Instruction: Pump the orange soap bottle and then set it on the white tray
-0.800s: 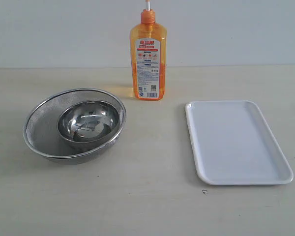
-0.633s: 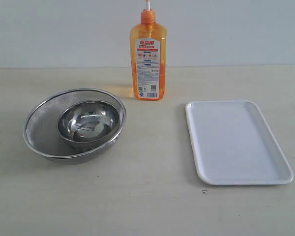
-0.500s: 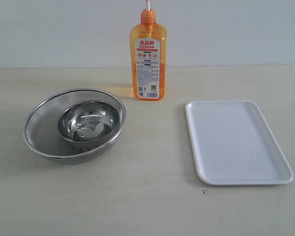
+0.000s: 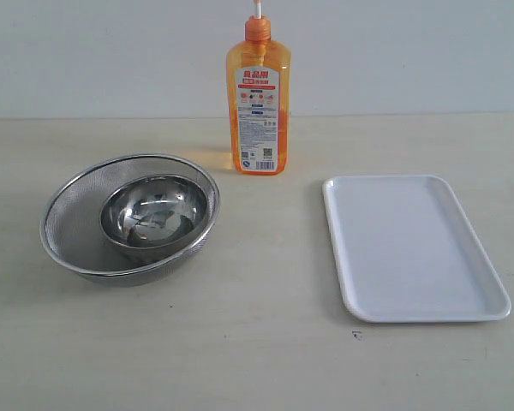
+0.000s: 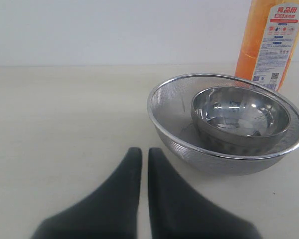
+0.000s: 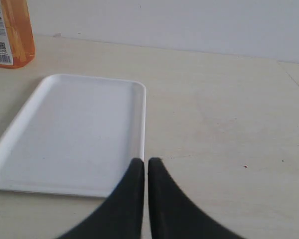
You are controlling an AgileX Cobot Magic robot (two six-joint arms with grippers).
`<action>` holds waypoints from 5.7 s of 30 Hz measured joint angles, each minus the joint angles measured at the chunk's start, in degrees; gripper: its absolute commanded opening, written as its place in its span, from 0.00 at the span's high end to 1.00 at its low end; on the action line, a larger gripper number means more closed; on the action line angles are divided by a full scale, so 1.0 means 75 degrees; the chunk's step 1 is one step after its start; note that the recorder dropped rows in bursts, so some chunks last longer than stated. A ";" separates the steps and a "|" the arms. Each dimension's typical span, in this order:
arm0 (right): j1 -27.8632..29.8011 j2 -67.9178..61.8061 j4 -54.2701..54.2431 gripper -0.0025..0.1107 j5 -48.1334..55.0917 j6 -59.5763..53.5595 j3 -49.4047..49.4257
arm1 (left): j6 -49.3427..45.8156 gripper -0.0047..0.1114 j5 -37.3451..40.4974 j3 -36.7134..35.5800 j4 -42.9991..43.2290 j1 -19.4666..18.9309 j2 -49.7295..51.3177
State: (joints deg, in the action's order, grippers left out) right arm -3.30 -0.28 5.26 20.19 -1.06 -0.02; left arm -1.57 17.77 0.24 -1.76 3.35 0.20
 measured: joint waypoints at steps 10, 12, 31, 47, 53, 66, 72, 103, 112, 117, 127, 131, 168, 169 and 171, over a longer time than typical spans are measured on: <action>0.0000 0.0000 0.0000 0.98 -0.0239 0.0000 0.0013 | 0.0000 0.92 0.0000 0.0000 0.0000 0.0000 0.0000; 0.0000 0.0000 0.0000 0.98 -0.0411 0.0000 0.0013 | 0.0000 0.92 0.0000 0.0000 0.0000 0.0000 0.0000; 0.0000 0.0000 0.0000 0.98 -0.3119 0.0142 0.0013 | 0.0000 0.92 0.0000 0.0000 0.0000 0.0000 0.0000; 0.0000 0.0012 0.0000 0.98 -0.2893 0.0222 -0.0953 | 0.0000 0.92 0.0000 0.0000 0.0000 0.0000 0.0000; 0.0000 -0.0524 0.0000 0.98 -0.2209 0.0320 -0.2116 | 0.0000 0.92 0.0000 0.0000 0.0000 0.0000 0.0000; 0.0000 -0.3831 0.0000 0.98 -0.0616 0.0359 -0.3567 | 0.0000 0.92 0.0000 0.0000 0.0000 0.0000 0.0000; 0.0000 -0.4022 0.0000 0.98 -0.0567 0.0359 -0.3567 | 0.0000 0.92 0.0000 0.0000 0.0000 0.0000 0.0000; 0.0000 -0.5528 -0.0229 0.98 -0.1887 0.0569 -0.3634 | 0.0000 0.92 0.0000 0.0000 0.0000 0.0000 0.0000; 0.0000 -0.7031 -0.0229 0.98 -0.1998 0.0546 -0.4275 | 0.0000 0.92 0.0000 0.0000 0.0000 0.0000 0.0000; 0.0000 -0.7500 -0.0229 0.98 -0.1998 0.0547 -0.4816 | 0.0000 0.92 0.0000 0.0000 0.0000 0.0000 0.0000; 0.0000 -0.7683 -0.0229 0.98 -0.3160 0.0004 -0.5143 | 0.0000 0.92 0.0000 0.0000 0.0000 0.0000 0.0000; 0.0000 -0.7683 -0.0229 0.98 -0.3365 -0.0125 -0.5143 | 0.0000 0.92 0.0000 0.0000 0.0000 0.0000 0.0000; 0.0000 -0.9596 -0.0229 0.98 -0.6679 -0.0242 -0.4093 | 0.0018 0.92 0.0000 0.0000 0.0000 0.0000 0.0000; 0.0000 -0.9744 -0.0229 0.98 -0.6843 -0.0242 -0.4093 | 0.0018 0.92 0.0000 0.0000 0.0000 0.0000 0.0000; 0.0000 -1.0112 -0.0229 0.98 -0.7181 -0.0242 -0.4093 | 0.0018 0.92 0.0000 0.0000 0.0000 0.0000 0.0000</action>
State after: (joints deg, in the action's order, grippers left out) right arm -3.30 -76.12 3.54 -33.66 -2.88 -30.72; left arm -1.43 17.77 0.24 -1.76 3.35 0.20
